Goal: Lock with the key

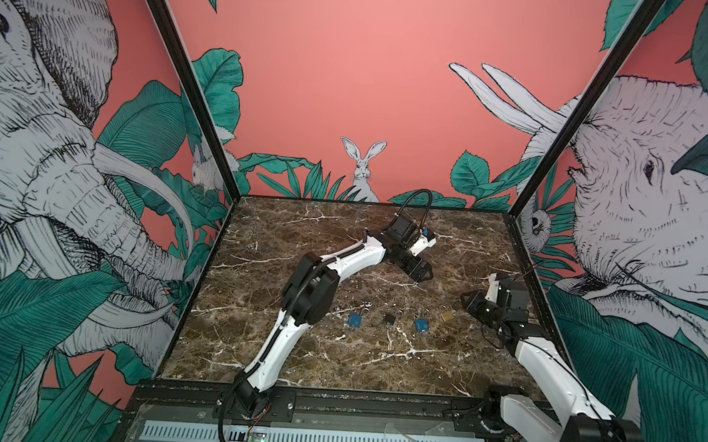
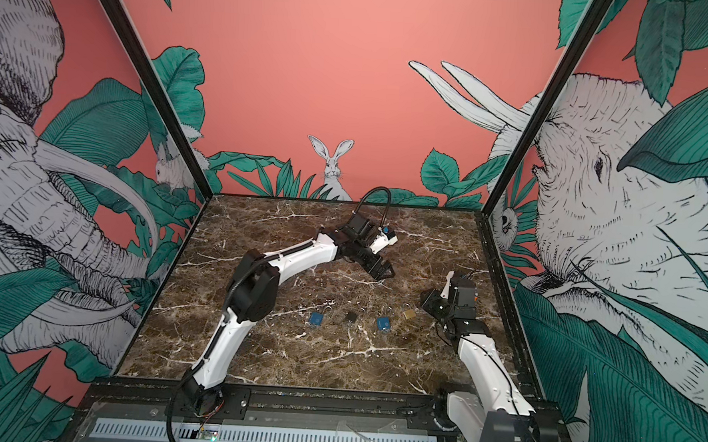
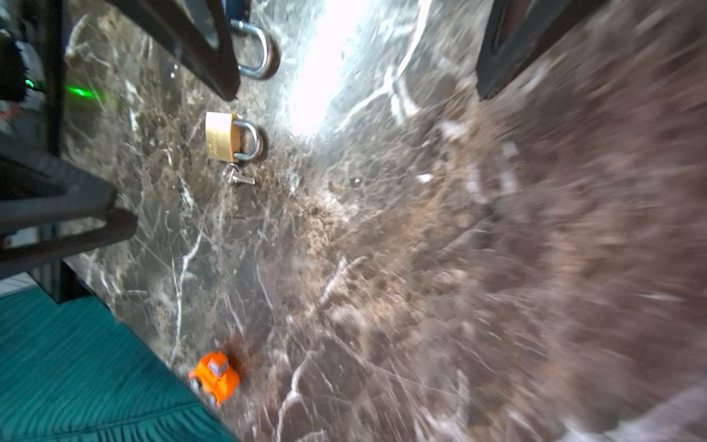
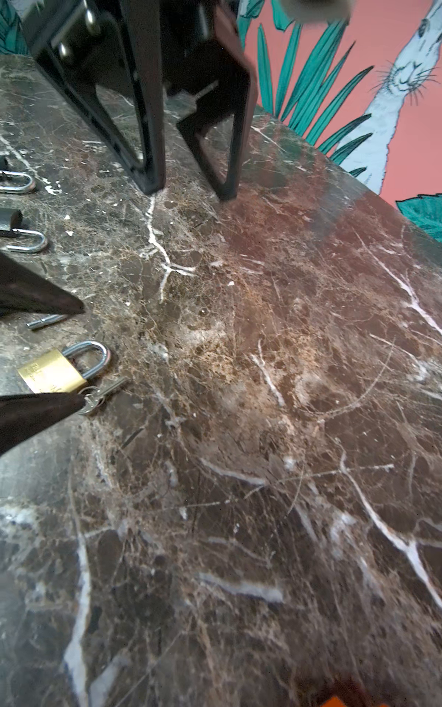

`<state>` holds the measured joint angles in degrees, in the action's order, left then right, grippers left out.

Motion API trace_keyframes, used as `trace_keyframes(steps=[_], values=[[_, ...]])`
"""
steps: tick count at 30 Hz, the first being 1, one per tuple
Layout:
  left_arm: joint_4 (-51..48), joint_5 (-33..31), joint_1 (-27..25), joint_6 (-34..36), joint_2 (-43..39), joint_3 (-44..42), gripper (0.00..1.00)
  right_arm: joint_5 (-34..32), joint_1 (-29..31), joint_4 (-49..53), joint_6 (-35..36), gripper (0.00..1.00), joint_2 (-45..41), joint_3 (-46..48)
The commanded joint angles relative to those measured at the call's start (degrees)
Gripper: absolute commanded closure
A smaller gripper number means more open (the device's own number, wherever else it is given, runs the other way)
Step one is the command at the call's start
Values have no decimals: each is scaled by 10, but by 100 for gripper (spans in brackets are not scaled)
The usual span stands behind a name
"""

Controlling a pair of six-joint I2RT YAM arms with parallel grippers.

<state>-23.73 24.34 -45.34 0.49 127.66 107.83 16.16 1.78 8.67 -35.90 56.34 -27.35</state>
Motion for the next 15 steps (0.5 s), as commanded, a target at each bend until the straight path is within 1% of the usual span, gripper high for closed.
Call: trace_keyframes(steps=[1, 3, 5, 9, 12, 15], values=[[134, -73, -9, -27, -116, -96, 3, -26, 39, 43, 18, 65, -3, -28], [160, -109, -7, -81, -162, -154, 3, -40, 69, 58, 21, 63, 2, -42], [159, -135, -4, -136, -198, -191, 3, -51, 95, 74, 25, 62, 7, -58], [157, -123, -4, -195, -258, -272, 3, -73, 141, 106, 33, 61, 21, -85], [140, -124, -4, -211, -295, -330, 3, -71, 175, 112, 21, 61, 44, -101], [108, -154, -4, -215, -327, -379, 3, -95, 224, 119, 17, 59, 66, -116]])
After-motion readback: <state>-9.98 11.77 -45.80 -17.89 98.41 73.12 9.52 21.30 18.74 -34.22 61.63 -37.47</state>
